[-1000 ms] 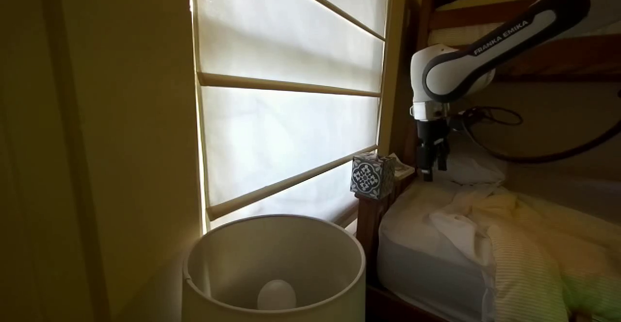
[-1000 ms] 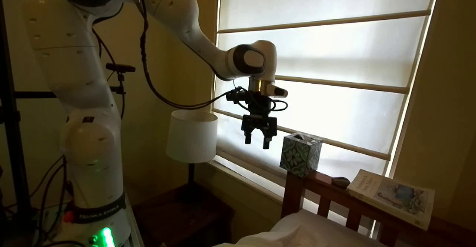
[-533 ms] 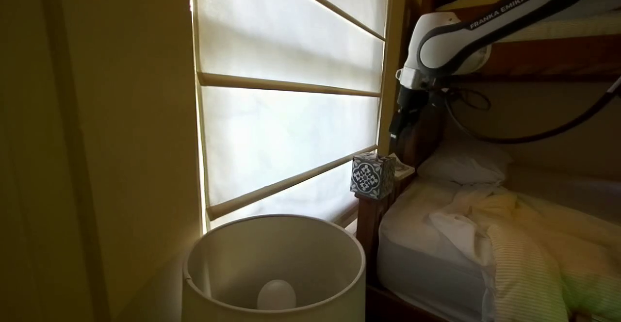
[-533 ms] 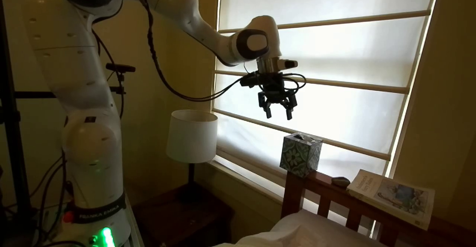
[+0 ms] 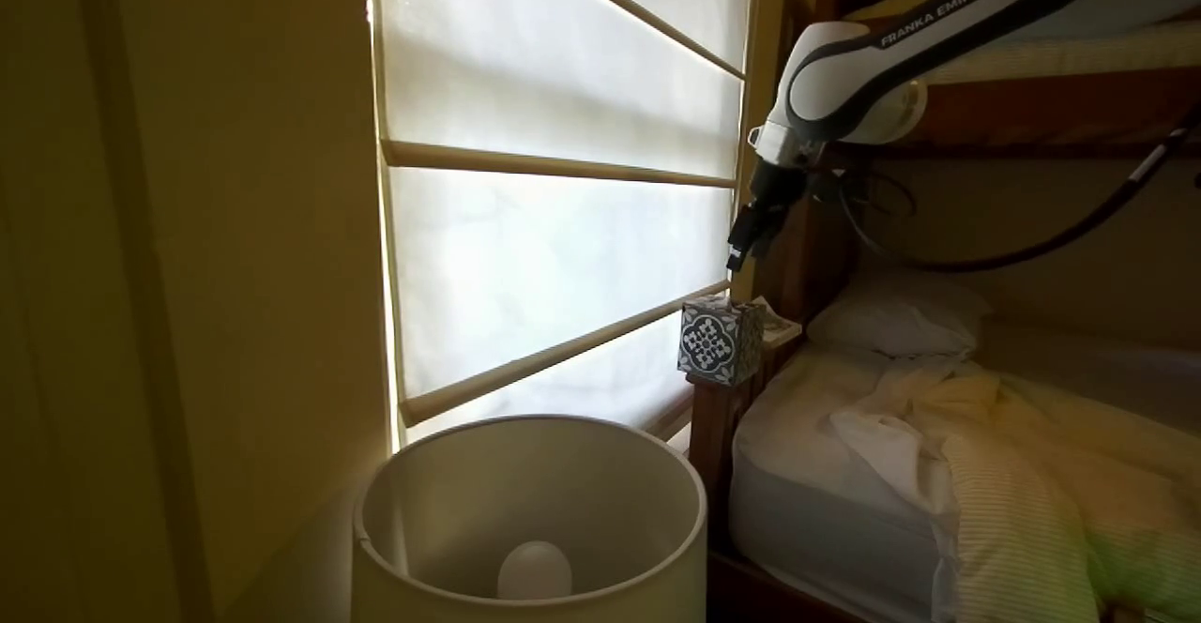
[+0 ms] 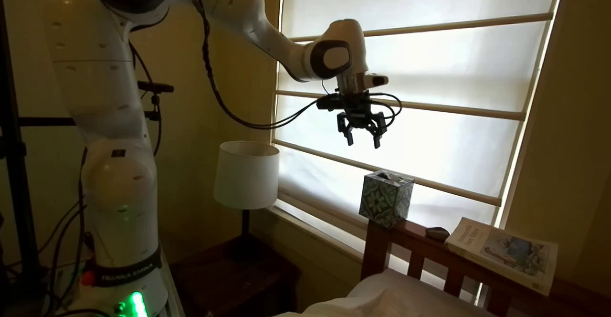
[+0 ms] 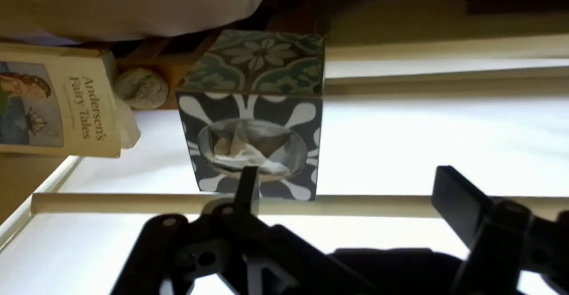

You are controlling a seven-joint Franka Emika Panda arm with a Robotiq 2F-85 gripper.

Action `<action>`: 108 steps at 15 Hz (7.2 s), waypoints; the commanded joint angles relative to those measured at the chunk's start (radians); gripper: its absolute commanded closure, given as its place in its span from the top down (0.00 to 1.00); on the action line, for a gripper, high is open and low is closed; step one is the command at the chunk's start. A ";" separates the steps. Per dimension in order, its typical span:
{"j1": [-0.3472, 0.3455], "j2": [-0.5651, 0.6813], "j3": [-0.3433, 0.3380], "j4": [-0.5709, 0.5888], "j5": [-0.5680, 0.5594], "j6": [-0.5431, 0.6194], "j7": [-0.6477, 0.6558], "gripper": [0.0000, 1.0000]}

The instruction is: Put the tissue dispenser on the table on the left

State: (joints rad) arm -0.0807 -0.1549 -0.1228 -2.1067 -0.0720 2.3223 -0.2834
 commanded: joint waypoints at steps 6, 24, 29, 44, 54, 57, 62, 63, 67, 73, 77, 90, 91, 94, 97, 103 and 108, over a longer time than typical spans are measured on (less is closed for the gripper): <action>0.025 0.156 0.053 0.102 0.004 0.117 0.058 1.00; -0.004 0.334 0.028 0.218 -0.097 0.041 0.077 1.00; -0.005 0.323 0.025 0.198 -0.103 0.020 0.094 1.00; 0.013 0.351 0.058 0.234 -0.077 -0.038 0.081 0.09; -0.010 0.109 0.051 0.063 -0.085 -0.064 -0.083 0.00; -0.010 -0.035 0.038 -0.046 -0.090 -0.098 -0.184 0.01; 0.066 -0.258 0.047 -0.249 -0.075 -0.118 -0.335 0.01; 0.090 -0.291 0.057 -0.286 -0.078 -0.115 -0.352 0.01; 0.212 -0.348 0.086 -0.409 -0.059 -0.070 -0.422 0.01; 0.339 -0.183 0.036 -0.501 0.011 0.161 -0.643 0.01; 0.303 -0.189 0.075 -0.510 0.012 0.139 -0.615 0.03; 0.372 -0.105 0.204 -0.370 0.060 0.023 -0.479 0.01; 0.381 -0.086 0.217 -0.346 0.077 0.004 -0.465 0.01; 0.389 -0.015 0.257 -0.267 0.115 -0.068 -0.387 0.01; 0.376 0.072 0.285 -0.182 0.117 -0.121 -0.308 0.01; 0.331 0.220 0.290 -0.063 0.142 -0.180 -0.199 0.01; 0.283 0.300 0.291 -0.046 0.214 -0.193 -0.075 0.01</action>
State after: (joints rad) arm 0.2293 0.0909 0.1530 -2.1912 0.0760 2.1585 -0.4315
